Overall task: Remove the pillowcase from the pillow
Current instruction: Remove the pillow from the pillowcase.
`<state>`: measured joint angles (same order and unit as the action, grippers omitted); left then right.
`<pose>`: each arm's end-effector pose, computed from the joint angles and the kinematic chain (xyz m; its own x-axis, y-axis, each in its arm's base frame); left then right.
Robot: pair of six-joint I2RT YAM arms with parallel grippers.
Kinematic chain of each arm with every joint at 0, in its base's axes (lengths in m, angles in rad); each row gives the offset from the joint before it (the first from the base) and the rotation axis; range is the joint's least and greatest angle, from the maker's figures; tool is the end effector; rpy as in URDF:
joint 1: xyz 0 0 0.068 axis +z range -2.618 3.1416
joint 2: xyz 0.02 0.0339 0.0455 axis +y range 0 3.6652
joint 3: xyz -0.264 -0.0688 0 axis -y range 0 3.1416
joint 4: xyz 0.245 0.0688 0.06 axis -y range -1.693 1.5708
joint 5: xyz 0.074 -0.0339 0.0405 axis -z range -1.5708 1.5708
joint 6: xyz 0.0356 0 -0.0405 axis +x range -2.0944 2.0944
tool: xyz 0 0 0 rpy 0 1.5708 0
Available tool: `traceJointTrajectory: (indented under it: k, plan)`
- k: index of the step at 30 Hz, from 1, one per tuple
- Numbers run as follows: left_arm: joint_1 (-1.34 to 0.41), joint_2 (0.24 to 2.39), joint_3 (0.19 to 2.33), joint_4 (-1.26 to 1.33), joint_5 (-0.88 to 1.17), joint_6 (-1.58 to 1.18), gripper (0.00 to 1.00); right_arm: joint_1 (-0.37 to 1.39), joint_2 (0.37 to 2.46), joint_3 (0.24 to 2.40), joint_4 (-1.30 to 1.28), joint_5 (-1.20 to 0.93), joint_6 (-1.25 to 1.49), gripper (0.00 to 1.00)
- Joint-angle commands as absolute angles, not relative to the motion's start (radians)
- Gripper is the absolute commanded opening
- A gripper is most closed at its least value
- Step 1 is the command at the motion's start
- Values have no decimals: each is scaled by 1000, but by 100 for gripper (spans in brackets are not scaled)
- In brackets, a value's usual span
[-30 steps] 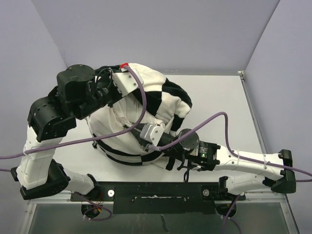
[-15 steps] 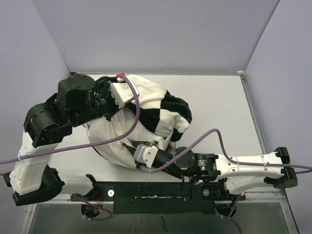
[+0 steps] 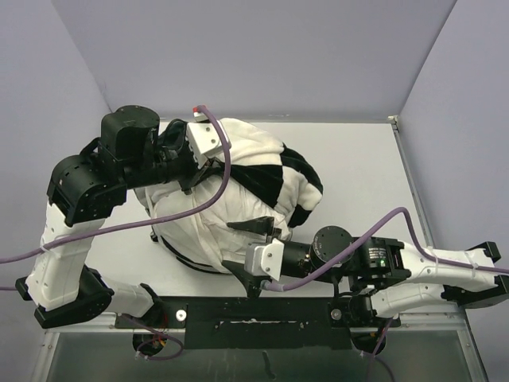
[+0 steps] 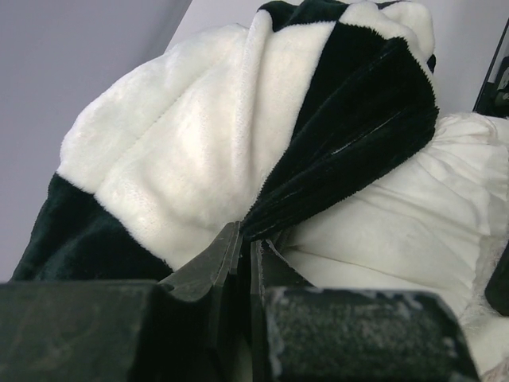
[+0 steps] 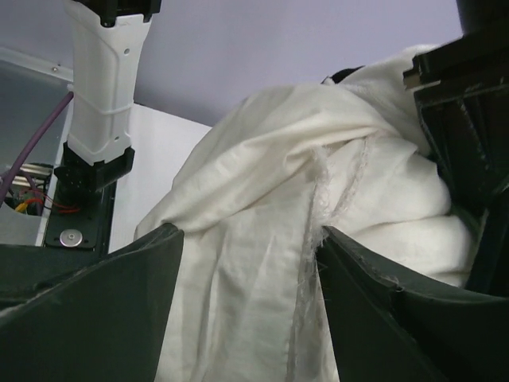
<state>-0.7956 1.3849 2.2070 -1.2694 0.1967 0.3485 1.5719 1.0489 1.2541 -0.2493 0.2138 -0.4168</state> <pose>0.1296 -0.1422 0.5462 -0.0032 0.4818 -0.8763 0.8777 0.4213 0.2284 0.0073 0.2247 0.4462 0.3958 -0.1257 -0.9097 -0.8938 0.1750 -0.4130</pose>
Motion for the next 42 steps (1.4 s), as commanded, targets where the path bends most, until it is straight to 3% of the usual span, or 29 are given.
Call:
traceJointTrajectory:
  k: [1, 16, 24, 31, 33, 34, 36, 38, 39, 42]
  plan:
    - [-766, 1411, 2194, -1404, 253, 323, 0, 1581, 1114, 1423, -441, 148, -490, 69]
    - [-736, 1403, 2212, -1427, 300, 320, 0, 1397, 1231, 1695, -659, 98, -570, 86]
    - [-736, 1402, 2223, -1426, 291, 324, 0, 1320, 1280, 1699, -740, 132, -560, 87]
    - [-736, 1390, 2229, -1433, 287, 338, 0, 1318, 1306, 1573, -742, 378, -570, 83]
    - [-736, 1385, 2226, -1436, 290, 340, 0, 1308, 1284, 1526, -698, 399, -559, 77]
    - [-736, 1381, 2223, -1435, 292, 342, 0, 1297, 1277, 1512, -682, 384, -542, 69]
    - [-736, 1375, 2221, -1432, 300, 343, 0, 1264, 1269, 1494, -651, 333, -476, 43]
    - [-736, 1373, 2225, -1421, 306, 341, 0, 1249, 1252, 1455, -586, 224, -402, 9]
    - [-736, 1372, 2227, -1409, 309, 338, 0, 1249, 1247, 1428, -548, 167, -370, 1]
    - [-737, 1356, 2207, -1333, 298, 336, 0, 1273, 1281, 1388, -476, 28, -286, 0]
